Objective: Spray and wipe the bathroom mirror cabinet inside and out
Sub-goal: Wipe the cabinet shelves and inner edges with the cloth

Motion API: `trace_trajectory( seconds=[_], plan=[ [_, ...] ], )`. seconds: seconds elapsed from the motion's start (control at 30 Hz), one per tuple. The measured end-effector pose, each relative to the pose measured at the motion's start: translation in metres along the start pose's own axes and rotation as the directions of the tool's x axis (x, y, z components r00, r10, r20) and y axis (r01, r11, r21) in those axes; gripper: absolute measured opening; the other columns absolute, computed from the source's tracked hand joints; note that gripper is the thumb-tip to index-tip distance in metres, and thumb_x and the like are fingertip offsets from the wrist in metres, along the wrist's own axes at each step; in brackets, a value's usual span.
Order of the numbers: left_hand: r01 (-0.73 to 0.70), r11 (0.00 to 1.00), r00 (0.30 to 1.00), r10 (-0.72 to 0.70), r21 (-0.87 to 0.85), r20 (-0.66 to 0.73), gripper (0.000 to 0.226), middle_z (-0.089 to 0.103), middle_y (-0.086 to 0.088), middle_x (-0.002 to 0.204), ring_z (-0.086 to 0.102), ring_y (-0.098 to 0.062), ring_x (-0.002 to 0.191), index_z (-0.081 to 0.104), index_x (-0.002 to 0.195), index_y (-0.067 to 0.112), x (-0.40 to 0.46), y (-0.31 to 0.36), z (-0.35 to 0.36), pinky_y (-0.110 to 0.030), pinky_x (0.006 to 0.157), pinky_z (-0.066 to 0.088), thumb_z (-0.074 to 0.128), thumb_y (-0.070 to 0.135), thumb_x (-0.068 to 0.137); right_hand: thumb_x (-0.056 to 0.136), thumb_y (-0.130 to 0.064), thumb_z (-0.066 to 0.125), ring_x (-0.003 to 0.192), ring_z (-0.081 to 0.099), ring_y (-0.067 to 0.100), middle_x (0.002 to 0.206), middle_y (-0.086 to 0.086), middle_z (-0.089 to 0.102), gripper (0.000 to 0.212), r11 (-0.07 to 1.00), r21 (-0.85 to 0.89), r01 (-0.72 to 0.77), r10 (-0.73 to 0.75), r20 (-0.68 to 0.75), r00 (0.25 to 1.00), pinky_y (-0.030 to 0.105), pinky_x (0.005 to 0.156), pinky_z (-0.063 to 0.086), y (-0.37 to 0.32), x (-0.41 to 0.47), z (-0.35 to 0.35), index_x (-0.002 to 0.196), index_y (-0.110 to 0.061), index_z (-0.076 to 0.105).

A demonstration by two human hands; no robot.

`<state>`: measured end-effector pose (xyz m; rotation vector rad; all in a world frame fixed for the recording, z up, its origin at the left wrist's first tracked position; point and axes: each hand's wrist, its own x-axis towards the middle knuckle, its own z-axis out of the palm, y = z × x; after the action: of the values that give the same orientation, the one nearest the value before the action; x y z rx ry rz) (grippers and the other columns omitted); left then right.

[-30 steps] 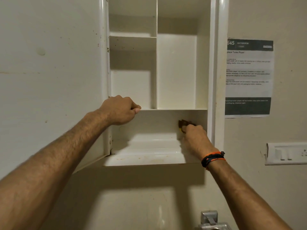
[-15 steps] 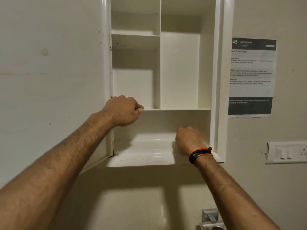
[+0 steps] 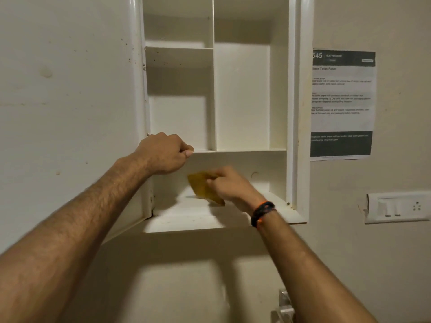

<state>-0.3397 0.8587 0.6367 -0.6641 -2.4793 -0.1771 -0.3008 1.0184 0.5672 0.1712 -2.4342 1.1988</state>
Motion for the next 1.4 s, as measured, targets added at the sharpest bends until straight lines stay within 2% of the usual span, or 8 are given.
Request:
trace_trajectory(
  seconds=[0.1, 0.27, 0.43, 0.67, 0.97, 1.07, 1.23, 1.4],
  plan=[
    [0.013, 1.000, 1.000, -0.013, 0.005, 0.007, 0.034, 0.064, 0.004, 0.129, 0.058, -0.022, 0.116, 0.057, 0.131, 0.040, -0.001, 0.000, -0.001, -0.037, 0.099, 0.045, 0.040, 0.041, 0.101, 0.091, -0.004, 0.048, 0.076, 0.063, 0.027, 0.082, 0.011, 0.067, 0.024, 0.922, 0.388, -0.012, 0.145, -0.317, 0.937, 0.036, 0.069, 0.053, 0.019, -0.010, -0.026, 0.097, -0.011, 0.070],
    [0.012, 1.000, 1.000, -0.012, -0.004, 0.023, 0.035, 0.062, 0.006, 0.131, 0.058, -0.020, 0.118, 0.057, 0.132, 0.038, -0.001, 0.001, -0.002, -0.037, 0.101, 0.045, 0.040, 0.040, 0.102, 0.092, 0.003, 0.045, 0.065, 0.049, 0.006, 0.084, 0.001, 0.059, 0.032, 0.999, -0.020, -0.050, 0.014, -0.796, 0.605, 0.010, 0.057, 0.036, 0.031, -0.005, -0.027, 0.108, -0.012, 0.069],
    [0.009, 1.000, 1.000, -0.009, -0.002, 0.029, 0.035, 0.061, 0.006, 0.133, 0.057, -0.021, 0.119, 0.057, 0.132, 0.037, 0.000, 0.000, -0.002, -0.038, 0.103, 0.044, 0.040, 0.040, 0.102, 0.087, 0.006, 0.042, 0.099, 0.059, 0.033, 0.106, 0.018, 0.063, 0.032, 0.961, -0.258, -0.101, -0.103, -0.671, 0.734, 0.025, 0.078, 0.040, 0.024, 0.015, 0.012, 0.111, 0.001, 0.063],
    [-0.024, 1.000, 0.994, 0.023, 0.006, 0.105, 0.036, 0.058, 0.006, 0.137, 0.055, -0.021, 0.121, 0.058, 0.133, 0.030, 0.004, 0.004, -0.011, -0.033, 0.101, 0.040, 0.043, 0.039, 0.101, 0.086, 0.001, 0.050, 0.101, 0.061, 0.034, 0.108, 0.016, 0.067, 0.033, 0.843, -0.523, 0.122, -0.297, -0.265, 0.917, 0.034, 0.080, 0.047, -0.002, 0.019, 0.066, 0.117, -0.005, 0.061],
    [-0.054, 0.998, 0.954, 0.042, 0.032, 0.297, 0.041, 0.047, 0.010, 0.147, 0.043, -0.017, 0.135, 0.051, 0.140, 0.023, 0.009, 0.007, -0.032, -0.034, 0.115, 0.026, 0.041, 0.038, 0.103, 0.095, -0.017, 0.048, 0.112, 0.058, 0.027, 0.120, 0.007, 0.068, 0.035, 0.672, -0.629, 0.391, -0.185, 0.369, 0.911, 0.030, 0.095, 0.047, -0.014, 0.020, 0.027, 0.125, -0.021, 0.065],
    [-0.053, 0.998, 0.938, 0.042, 0.022, 0.344, 0.041, 0.047, 0.008, 0.147, 0.044, -0.015, 0.135, 0.051, 0.140, 0.021, 0.013, 0.008, -0.037, -0.032, 0.115, 0.027, 0.043, 0.036, 0.102, 0.097, -0.026, 0.054, 0.097, 0.064, 0.013, 0.103, -0.008, 0.073, 0.026, 0.833, -0.441, 0.334, -0.236, 0.263, 0.935, 0.025, 0.082, 0.050, -0.003, 0.009, -0.004, 0.117, -0.030, 0.070],
    [-0.014, 1.000, 0.928, 0.015, -0.006, 0.372, 0.039, 0.051, 0.011, 0.143, 0.049, -0.015, 0.129, 0.055, 0.137, 0.024, 0.020, 0.006, -0.041, -0.032, 0.112, 0.035, 0.051, 0.034, 0.100, 0.097, -0.014, 0.051, 0.077, 0.060, 0.006, 0.078, -0.022, 0.062, 0.028, 0.974, -0.035, 0.226, -0.214, -0.478, 0.852, 0.016, 0.061, 0.041, 0.019, -0.002, -0.004, 0.113, -0.027, 0.071],
    [-0.013, 1.000, 0.937, 0.015, -0.010, 0.350, 0.034, 0.059, 0.009, 0.134, 0.054, -0.015, 0.122, 0.061, 0.131, 0.028, 0.021, 0.006, -0.039, -0.035, 0.110, 0.039, 0.053, 0.034, 0.098, 0.091, 0.001, 0.043, 0.057, 0.044, 0.009, 0.076, 0.001, 0.057, 0.038, 0.927, -0.277, 0.254, -0.357, -0.440, 0.824, 0.016, 0.062, 0.028, -0.004, 0.019, 0.043, 0.119, -0.011, 0.065]
  ],
)
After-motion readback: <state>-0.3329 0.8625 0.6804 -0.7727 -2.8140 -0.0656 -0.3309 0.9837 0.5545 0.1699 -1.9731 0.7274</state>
